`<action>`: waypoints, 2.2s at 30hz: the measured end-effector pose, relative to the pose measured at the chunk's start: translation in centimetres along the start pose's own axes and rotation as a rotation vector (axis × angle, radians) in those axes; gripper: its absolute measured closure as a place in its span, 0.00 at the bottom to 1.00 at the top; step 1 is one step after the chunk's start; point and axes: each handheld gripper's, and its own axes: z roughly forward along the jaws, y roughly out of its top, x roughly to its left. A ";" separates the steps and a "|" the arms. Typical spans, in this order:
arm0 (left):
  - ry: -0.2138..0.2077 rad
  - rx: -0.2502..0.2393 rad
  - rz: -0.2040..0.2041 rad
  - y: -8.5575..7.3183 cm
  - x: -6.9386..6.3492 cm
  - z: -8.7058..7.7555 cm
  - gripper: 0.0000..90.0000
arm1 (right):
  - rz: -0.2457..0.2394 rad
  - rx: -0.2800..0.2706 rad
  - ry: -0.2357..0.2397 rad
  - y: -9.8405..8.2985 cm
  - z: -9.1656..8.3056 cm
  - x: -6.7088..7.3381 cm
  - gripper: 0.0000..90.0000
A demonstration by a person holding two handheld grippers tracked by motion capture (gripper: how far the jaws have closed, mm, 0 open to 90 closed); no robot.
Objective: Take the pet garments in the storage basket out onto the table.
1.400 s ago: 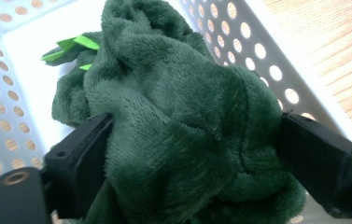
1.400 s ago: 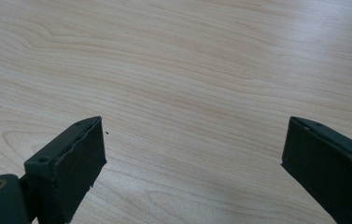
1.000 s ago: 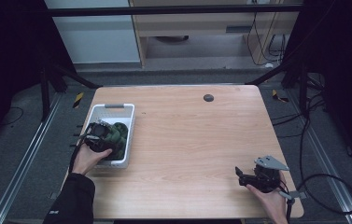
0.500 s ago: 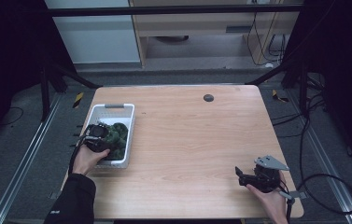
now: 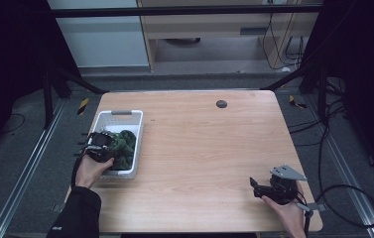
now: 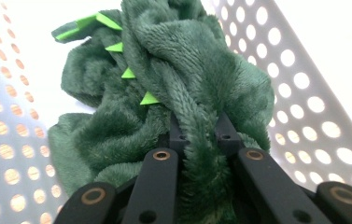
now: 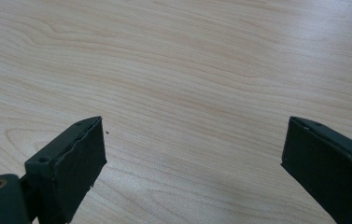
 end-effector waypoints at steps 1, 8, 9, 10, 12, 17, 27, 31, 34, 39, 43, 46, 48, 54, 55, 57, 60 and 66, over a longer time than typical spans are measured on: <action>-0.001 -0.011 -0.005 0.0 0.0 -0.2 0.92 | 0.000 -0.001 0.001 0.0 0.0 0.0 0.07; 0.003 -0.073 -0.008 0.0 -0.1 -1.7 0.92 | -0.001 0.000 0.002 0.0 0.0 0.0 0.07; 0.002 -0.082 -0.011 0.1 -0.1 -1.9 0.92 | -0.001 0.000 0.002 0.0 0.0 0.0 0.07; 0.003 -0.090 -0.012 0.1 -0.1 -2.1 0.92 | -0.001 0.000 0.002 0.0 0.0 0.0 0.07; 0.002 -0.101 -0.009 0.2 -0.1 -2.5 0.92 | 0.000 -0.001 0.001 0.0 0.0 0.0 0.07; 0.006 -0.130 -0.002 0.2 -0.2 -3.5 0.93 | 0.001 -0.001 0.003 0.0 0.0 0.0 0.07; 0.017 -0.185 -0.006 0.5 0.2 -5.6 0.93 | 0.001 -0.002 0.000 0.0 0.0 0.0 0.07; 0.022 -0.209 -0.004 0.7 0.1 -6.5 0.93 | 0.000 -0.003 0.000 0.0 -0.1 0.0 0.07; 0.027 -0.228 0.002 0.8 0.0 -7.2 0.93 | -0.001 -0.004 0.000 0.0 -0.1 0.0 0.07; 0.033 -0.257 0.004 1.0 -0.2 -8.2 0.93 | -0.001 -0.003 0.000 0.0 -0.1 0.0 0.07; 0.036 -0.273 0.010 1.1 -0.3 -8.9 0.93 | -0.001 -0.003 0.000 0.0 -0.1 0.0 0.07; 0.033 -0.286 0.016 1.2 -0.5 -9.5 0.93 | 0.000 -0.004 -0.003 0.0 -0.1 0.0 0.07; 0.029 -0.291 0.024 1.3 -0.6 -9.8 0.93 | 0.008 -0.002 0.001 0.0 -0.1 0.1 0.07; 0.038 -0.324 0.030 1.5 -0.6 -11.2 0.93 | 0.004 -0.004 -0.002 0.0 -0.1 0.1 0.07; 0.039 -0.329 0.028 1.5 -0.6 -11.4 0.93 | 0.004 -0.004 -0.001 0.0 -0.1 0.0 0.07; 0.038 -0.336 0.024 1.5 -0.6 -11.8 0.93 | 0.001 -0.005 -0.003 0.0 -0.1 0.0 0.07; 0.035 -0.348 0.023 1.5 -0.6 -12.4 0.93 | 0.007 -0.005 0.000 0.1 -0.2 0.1 0.07; 0.025 -0.347 0.043 1.6 -1.0 -13.6 0.93 | 0.007 -0.005 -0.001 0.1 -0.2 0.1 0.07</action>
